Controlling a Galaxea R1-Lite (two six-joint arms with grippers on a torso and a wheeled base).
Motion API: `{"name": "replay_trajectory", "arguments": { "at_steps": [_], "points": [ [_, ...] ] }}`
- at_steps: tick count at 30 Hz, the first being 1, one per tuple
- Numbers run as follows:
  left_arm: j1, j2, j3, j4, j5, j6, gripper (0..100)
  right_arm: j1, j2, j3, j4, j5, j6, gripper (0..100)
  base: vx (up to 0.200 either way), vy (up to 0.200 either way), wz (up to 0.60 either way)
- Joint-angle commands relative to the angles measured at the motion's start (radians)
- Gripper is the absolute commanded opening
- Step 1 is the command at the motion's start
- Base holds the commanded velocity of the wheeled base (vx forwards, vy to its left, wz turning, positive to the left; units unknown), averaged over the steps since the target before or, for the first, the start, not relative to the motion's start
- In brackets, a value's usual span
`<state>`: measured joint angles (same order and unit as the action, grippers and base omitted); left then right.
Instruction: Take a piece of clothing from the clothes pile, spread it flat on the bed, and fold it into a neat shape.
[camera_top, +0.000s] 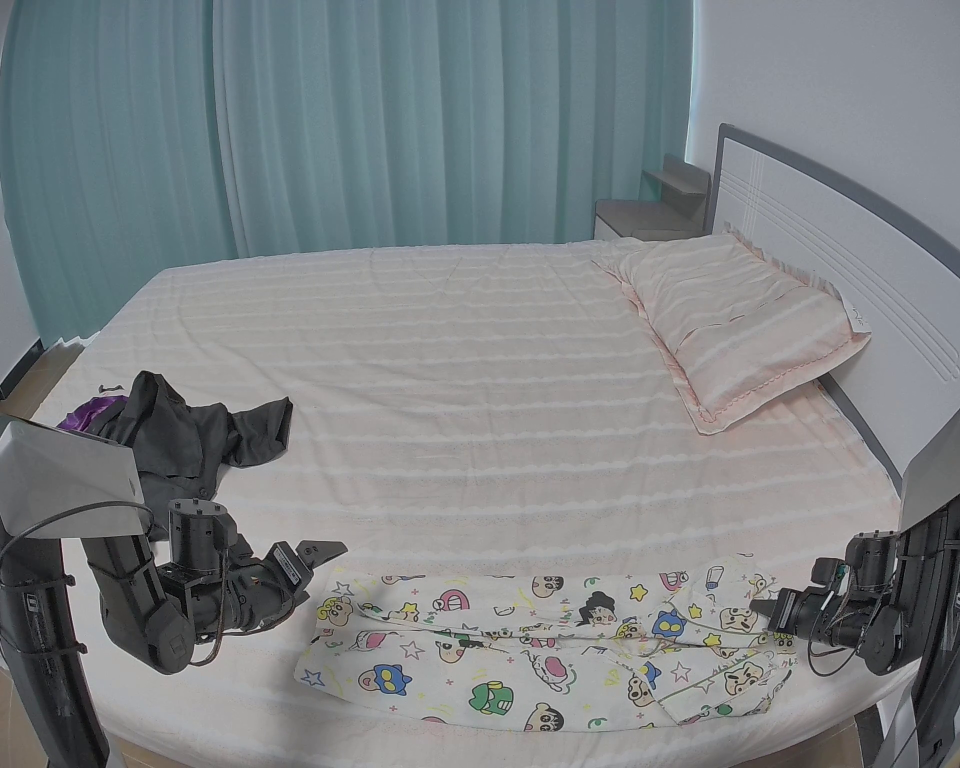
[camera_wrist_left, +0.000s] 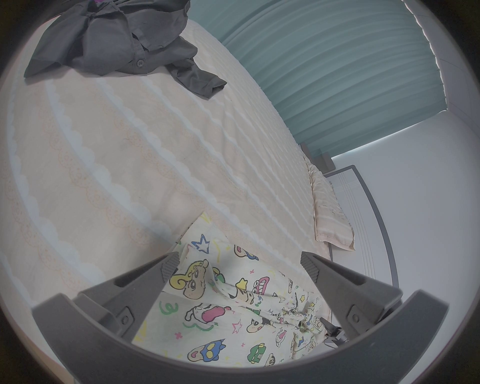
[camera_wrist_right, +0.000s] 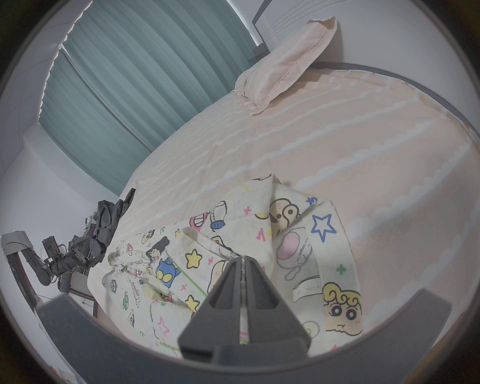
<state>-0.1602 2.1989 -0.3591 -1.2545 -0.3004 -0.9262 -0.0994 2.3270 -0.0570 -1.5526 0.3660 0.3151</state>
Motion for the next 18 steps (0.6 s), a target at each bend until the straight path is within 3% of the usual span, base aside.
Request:
{"name": "replay_trajectory", "arguments": {
  "at_steps": [1, 18],
  "points": [
    [-0.001, 0.002, 0.000, 0.000, 0.000, 0.000, 100, 0.007, -0.069, 0.022, -0.015, 0.005, 0.001, 0, 0.000, 0.000, 0.00],
    [-0.001, 0.004, 0.000, 0.000, 0.001, 0.000, 100, 0.013, -0.192, 0.008, -0.017, 0.053, -0.045, 0, 0.000, 0.000, 0.00]
  ]
}}
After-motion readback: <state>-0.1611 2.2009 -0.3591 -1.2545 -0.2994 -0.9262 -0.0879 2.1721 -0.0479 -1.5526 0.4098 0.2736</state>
